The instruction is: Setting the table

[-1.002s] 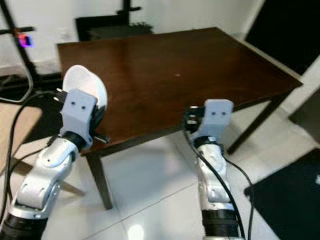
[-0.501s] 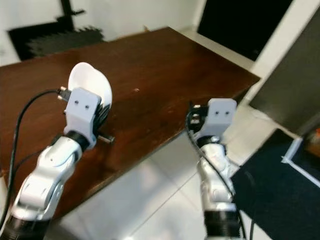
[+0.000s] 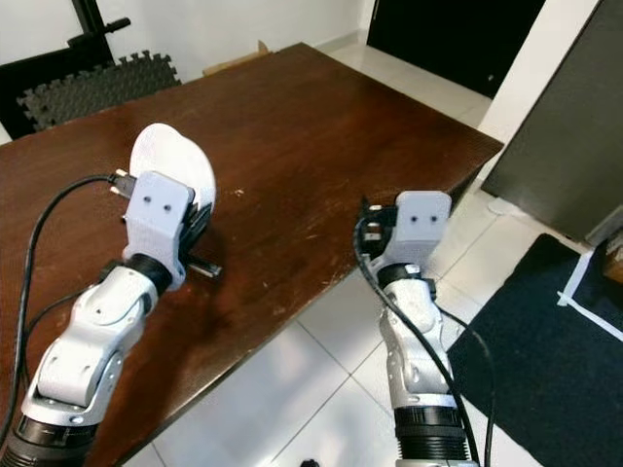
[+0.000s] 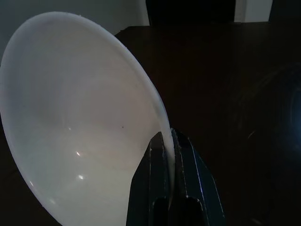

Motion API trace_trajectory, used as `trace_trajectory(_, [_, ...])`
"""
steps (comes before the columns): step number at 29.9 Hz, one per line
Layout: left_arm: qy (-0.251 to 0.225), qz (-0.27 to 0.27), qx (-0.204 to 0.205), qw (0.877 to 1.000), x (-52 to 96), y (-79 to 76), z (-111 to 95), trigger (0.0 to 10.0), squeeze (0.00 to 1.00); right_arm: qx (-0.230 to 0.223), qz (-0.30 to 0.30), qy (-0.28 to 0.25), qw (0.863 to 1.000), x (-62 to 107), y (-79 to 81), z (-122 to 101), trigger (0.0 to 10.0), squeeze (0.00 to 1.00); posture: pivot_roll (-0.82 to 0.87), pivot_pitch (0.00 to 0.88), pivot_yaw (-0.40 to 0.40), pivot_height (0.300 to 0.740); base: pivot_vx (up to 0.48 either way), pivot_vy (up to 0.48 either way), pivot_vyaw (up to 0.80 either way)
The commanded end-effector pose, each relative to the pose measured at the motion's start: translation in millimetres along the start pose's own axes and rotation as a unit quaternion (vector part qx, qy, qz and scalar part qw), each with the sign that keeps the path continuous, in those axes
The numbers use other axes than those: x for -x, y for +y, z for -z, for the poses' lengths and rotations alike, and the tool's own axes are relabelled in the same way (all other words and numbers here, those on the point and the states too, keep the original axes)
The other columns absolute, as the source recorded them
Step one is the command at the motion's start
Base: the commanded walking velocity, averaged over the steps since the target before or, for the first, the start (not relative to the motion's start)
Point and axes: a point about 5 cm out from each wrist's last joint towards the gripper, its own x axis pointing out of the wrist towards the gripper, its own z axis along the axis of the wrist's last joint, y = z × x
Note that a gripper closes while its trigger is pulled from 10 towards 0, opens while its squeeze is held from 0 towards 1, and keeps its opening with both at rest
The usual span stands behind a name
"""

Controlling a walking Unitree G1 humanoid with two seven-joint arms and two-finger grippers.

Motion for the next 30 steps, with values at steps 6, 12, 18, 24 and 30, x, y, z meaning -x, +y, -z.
trace_trajectory(6, [0.025, -0.008, -0.021, 0.999, -0.6, 1.1, 7, 10.0, 0.0, 0.001, 0.005, 0.005, 1.0, 0.9, -2.2, 2, 10.0, 0.0, 0.04, 0.079, 0.061, 0.74, 0.0, 0.0, 0.0])
trace_trajectory(12, [0.07, 0.004, -0.064, 0.995, -6.7, 11.8, 15, 10.0, 0.0, 0.0, -0.011, -0.008, 1.0, -3.2, 1.7, -9, 10.0, 0.0, 0.03, 0.088, 0.059, 0.74, 0.0, 0.0, 0.0])
trace_trajectory(18, [0.094, -0.003, -0.147, 0.985, -15.3, 56.9, 10, 10.0, 0.0, 0.001, -0.059, -0.032, 0.998, -9.0, 12.9, -29, 10.0, 0.0, 0.04, 0.11, 0.063, 0.74, 0.0, 0.0, 0.0])
trace_trajectory(24, [0.117, 0.042, -0.23, 0.965, -41.1, 85.6, 7, 10.0, 0.0, -0.002, -0.142, -0.048, 0.989, -20.5, 51.8, -44, 10.0, 0.0, 0.04, 0.17, 0.066, 0.74, 0.0, 0.0, 0.0])
trace_trajectory(30, [0.137, 0.088, -0.285, 0.945, -59.7, 88.9, 5, 10.0, 0.0, -0.019, -0.177, -0.051, 0.983, -30.5, 75.4, -50, 10.0, 0.0, 0.04, 0.208, 0.071, 0.74, 0.0, 0.0, 0.0])
